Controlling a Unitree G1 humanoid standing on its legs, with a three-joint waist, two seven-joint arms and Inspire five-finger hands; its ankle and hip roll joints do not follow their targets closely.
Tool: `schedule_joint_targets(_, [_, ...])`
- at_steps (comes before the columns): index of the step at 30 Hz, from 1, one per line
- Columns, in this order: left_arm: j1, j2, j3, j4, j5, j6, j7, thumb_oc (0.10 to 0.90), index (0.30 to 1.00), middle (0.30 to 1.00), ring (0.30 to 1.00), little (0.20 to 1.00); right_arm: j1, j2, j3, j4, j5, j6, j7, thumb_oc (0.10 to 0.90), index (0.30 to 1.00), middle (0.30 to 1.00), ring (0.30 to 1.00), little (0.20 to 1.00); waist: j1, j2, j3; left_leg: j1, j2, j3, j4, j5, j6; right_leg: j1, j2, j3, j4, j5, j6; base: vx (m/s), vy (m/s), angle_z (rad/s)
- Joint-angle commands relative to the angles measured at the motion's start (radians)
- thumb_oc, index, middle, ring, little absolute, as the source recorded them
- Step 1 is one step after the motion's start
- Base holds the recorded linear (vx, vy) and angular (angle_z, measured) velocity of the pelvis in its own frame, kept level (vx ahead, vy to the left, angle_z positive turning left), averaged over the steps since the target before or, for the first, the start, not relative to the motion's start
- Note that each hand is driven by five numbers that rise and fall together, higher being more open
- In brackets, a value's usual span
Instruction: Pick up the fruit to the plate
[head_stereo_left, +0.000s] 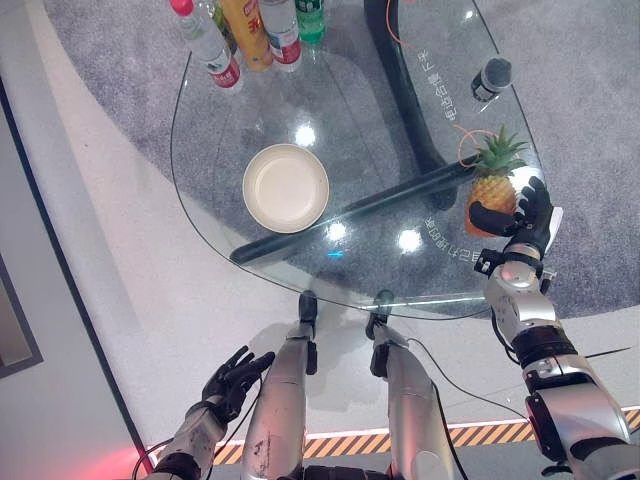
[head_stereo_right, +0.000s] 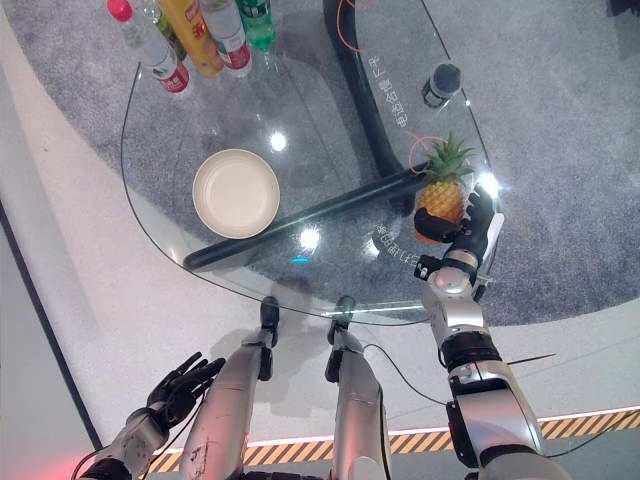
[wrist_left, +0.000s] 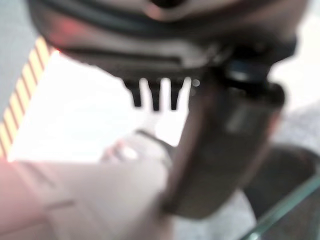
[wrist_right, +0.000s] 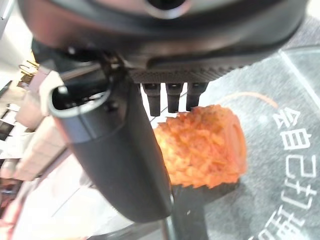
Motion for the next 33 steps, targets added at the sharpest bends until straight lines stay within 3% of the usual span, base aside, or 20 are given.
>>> schedule_joint_targets(1, [0.033,-0.033,-0.044,-0.025,-0.026,-0.004,0.009,0.800,0.900,0.900,0.900,0.900,-0.052,-0.108,0.052,-0.020,0.025,0.012,-0.063,0.800,0.900,0.900,0.900,0.900,0.008,0.052,-0.018,0.004,-0.057,0.015,0.014,-0.059,0.013,0.001,0.010,-0.073,0.092,-0.020,0.028,0.01,0.058,0.01])
schedule_joint_targets(12, [0.027,-0.040,-0.063,-0.024,-0.031,-0.004,0.000,0.800,0.900,0.900,0.900,0.900,-0.121,-0.092,0.093,0.051,0.126,0.105,-0.010,0.800,0.900,0.900,0.900,0.900,0.026,0.071,-0.018,-0.007,-0.066,0.006,0.010,-0.051,0.013,-0.012,0.001,-0.078,0.101,-0.023,0.021,0.00,0.015,0.00])
schedule_joint_targets(30, [0.032,-0.033,-0.075,-0.023,-0.017,-0.003,-0.025,0.800,0.900,0.900,0.900,0.900,-0.204,-0.117,0.144,0.263,0.208,0.381,0.200,0.800,0.900,0.900,0.900,0.900,0.062,0.081,-0.018,-0.022,-0.079,-0.024,0.008,-0.035,0.013,-0.020,-0.001,-0.092,0.105,-0.022,0.009,0.01,-0.003,0.01])
schedule_joint_targets(32, [0.033,-0.032,-0.075,-0.025,-0.014,-0.002,-0.027,0.800,0.900,0.900,0.900,0.900,-0.209,-0.119,0.147,0.277,0.212,0.388,0.207,0.800,0.900,0.900,0.900,0.900,0.065,0.083,-0.018,-0.024,-0.079,-0.026,0.011,-0.035,0.013,-0.022,-0.002,-0.093,0.107,-0.022,0.009,0.00,0.000,0.00])
schedule_joint_targets(33, [0.033,-0.031,-0.076,-0.025,-0.014,-0.003,-0.029,0.800,0.900,0.900,0.900,0.900,-0.212,-0.120,0.147,0.281,0.212,0.390,0.208,0.756,0.862,0.862,0.862,0.856,0.066,0.083,-0.018,-0.024,-0.079,-0.026,0.010,-0.034,0.012,-0.021,-0.003,-0.094,0.107,-0.021,0.009,0.00,0.000,0.00])
